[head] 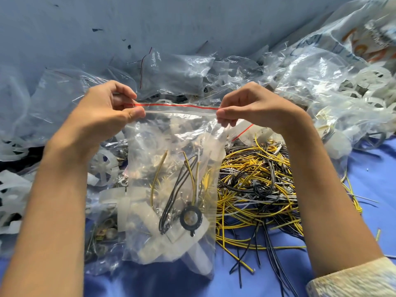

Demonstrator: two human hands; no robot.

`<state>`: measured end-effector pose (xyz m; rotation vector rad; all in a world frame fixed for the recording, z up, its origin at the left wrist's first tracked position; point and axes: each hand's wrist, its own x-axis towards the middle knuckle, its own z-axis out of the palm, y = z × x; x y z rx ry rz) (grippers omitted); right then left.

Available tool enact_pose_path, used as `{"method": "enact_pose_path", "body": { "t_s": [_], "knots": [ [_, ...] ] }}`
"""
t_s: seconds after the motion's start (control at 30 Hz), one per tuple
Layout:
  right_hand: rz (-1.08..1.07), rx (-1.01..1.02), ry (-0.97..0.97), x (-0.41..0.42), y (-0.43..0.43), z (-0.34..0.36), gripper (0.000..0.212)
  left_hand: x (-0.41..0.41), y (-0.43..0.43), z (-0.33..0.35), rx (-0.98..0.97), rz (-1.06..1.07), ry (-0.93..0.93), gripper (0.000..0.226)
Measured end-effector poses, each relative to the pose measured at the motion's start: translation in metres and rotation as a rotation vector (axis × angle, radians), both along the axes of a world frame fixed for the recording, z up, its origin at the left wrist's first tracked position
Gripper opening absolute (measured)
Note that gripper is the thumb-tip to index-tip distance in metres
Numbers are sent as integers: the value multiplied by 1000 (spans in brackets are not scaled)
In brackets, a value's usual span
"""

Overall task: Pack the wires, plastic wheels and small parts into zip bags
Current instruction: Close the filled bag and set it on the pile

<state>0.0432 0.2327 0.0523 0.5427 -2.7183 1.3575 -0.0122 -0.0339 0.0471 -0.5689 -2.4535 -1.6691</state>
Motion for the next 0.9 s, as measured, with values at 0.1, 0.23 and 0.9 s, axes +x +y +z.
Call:
{"method": "enact_pose_path", "body": {
  "t_s": [0.1, 0.23, 0.9],
  "knots": [
    [0, -10, -3, 1, -1, 1, 14, -2, 1, 0, -11, 7, 3, 29],
    [-12, 17, -12, 1, -1, 0, 20, -4, 0, -2, -11, -1, -59, 32],
    [-22, 172, 97, -9, -21, -2, 18, 6, 16, -1, -43, -24, -43, 33]
  ]
}}
